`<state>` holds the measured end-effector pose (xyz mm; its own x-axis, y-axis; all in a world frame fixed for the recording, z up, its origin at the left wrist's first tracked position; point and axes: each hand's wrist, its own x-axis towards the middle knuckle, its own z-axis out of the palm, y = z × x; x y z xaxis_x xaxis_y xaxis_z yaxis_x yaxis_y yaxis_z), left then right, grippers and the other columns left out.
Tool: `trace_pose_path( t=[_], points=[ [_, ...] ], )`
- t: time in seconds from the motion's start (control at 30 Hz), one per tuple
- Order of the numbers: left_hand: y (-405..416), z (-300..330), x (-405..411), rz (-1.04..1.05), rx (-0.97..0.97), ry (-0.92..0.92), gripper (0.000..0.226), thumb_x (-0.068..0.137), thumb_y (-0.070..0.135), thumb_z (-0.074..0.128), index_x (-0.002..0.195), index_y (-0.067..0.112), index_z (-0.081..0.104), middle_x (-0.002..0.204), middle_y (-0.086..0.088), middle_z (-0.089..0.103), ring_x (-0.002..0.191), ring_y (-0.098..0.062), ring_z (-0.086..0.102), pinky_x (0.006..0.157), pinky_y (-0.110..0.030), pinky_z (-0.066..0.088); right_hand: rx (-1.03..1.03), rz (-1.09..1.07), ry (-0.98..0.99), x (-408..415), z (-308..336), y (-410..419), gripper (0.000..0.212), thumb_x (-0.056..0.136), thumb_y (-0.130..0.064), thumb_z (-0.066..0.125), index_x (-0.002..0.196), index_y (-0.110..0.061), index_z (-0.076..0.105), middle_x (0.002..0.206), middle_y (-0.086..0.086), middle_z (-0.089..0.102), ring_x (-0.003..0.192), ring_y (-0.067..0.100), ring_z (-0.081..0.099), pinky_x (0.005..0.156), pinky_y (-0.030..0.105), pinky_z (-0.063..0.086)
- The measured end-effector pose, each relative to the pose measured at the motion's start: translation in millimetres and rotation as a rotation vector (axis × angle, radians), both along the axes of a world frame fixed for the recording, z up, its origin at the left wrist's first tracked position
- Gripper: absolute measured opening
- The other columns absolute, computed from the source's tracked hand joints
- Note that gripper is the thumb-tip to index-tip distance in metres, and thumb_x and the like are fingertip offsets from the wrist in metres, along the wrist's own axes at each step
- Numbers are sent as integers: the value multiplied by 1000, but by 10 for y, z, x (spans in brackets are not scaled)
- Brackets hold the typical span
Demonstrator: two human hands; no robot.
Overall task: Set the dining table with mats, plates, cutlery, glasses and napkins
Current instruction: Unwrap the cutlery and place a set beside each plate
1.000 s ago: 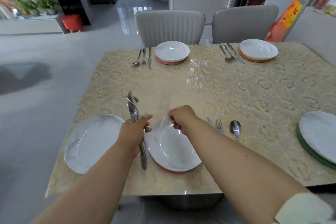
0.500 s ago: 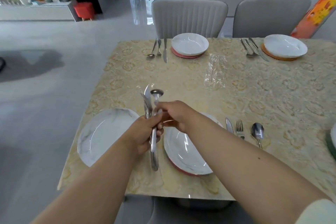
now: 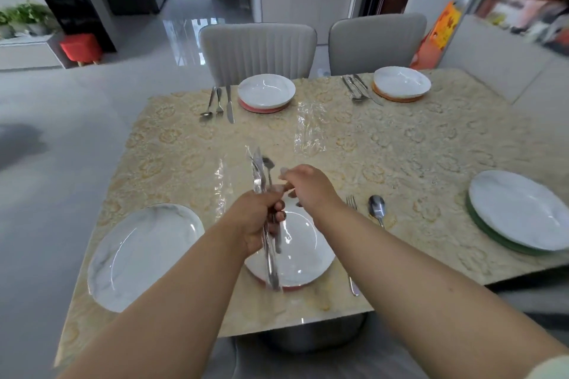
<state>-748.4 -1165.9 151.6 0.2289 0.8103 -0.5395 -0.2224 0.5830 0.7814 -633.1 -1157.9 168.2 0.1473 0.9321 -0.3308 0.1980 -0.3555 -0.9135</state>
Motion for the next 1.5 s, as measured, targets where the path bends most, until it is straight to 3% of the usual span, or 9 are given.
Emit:
trace_pose_path(
  t=[0.13,0.3,0.5,0.63,0.83,1.03,1.13,1.23,1.5],
  points=[
    [14,99,343,47,52,26,18,96,23,58,81,15,50,57,2,38,41,-6,40,34,-16,28,162,-97,-93,302,159,-421,31,86,-45,62,77,-17,50,79,2,57,74,20,56,73,39,47],
    [5,222,799,162,-2,-41,30,91,34,64,75,15,47,46,4,38,41,-10,37,42,-21,32,-70,189,-279,597,167,-962,33,80,-47,67,95,-23,49,81,-2,66,69,15,65,71,35,53],
    [-153,412,1354,122,21,-241,24,90,40,64,88,19,54,54,10,39,44,-6,43,54,-26,39,-48,3,39,1051,222,-1236,11,97,-17,48,87,-13,47,71,2,61,42,11,47,37,19,31],
    [-228,424,1684,9,73,-343,52,96,50,47,117,4,59,93,-6,73,87,-19,71,87,-37,50,-66,-102,310,1438,261,-1359,20,96,-12,45,78,-15,39,65,3,55,40,10,35,39,17,23],
    [-330,330,2344,9,-28,-283,48,84,56,63,69,19,36,55,5,25,37,-8,23,34,-20,22,-6,-174,393,2227,429,-1481,16,96,-10,45,81,-14,47,67,6,54,42,10,33,37,16,21],
    [-586,396,3234,3,-8,-274,29,96,21,54,71,13,44,58,0,34,29,-6,21,29,-17,15,-82,-61,250,3211,618,-1503,19,97,-19,46,87,-9,59,72,11,64,48,16,49,40,20,27],
    [-612,411,3492,169,11,-272,30,99,15,50,70,12,44,61,0,31,31,-6,21,29,-17,16,5,-355,-15,3669,615,-1495,30,95,-34,48,86,-8,60,75,3,59,67,21,56,58,30,41],
    [-628,403,3612,306,33,-258,34,100,18,51,68,13,40,59,1,28,31,-6,22,30,-17,16,300,-614,-184,3917,559,-1590,18,86,-16,53,76,-3,62,64,-4,53,64,11,49,59,25,36],
    [-661,374,3784,432,22,-280,33,100,22,52,70,12,43,58,2,28,35,-6,24,32,-18,18,160,-323,-99,4015,311,-1486,8,86,-18,68,90,-16,75,73,-14,64,65,0,55,65,15,41]
  ],
)
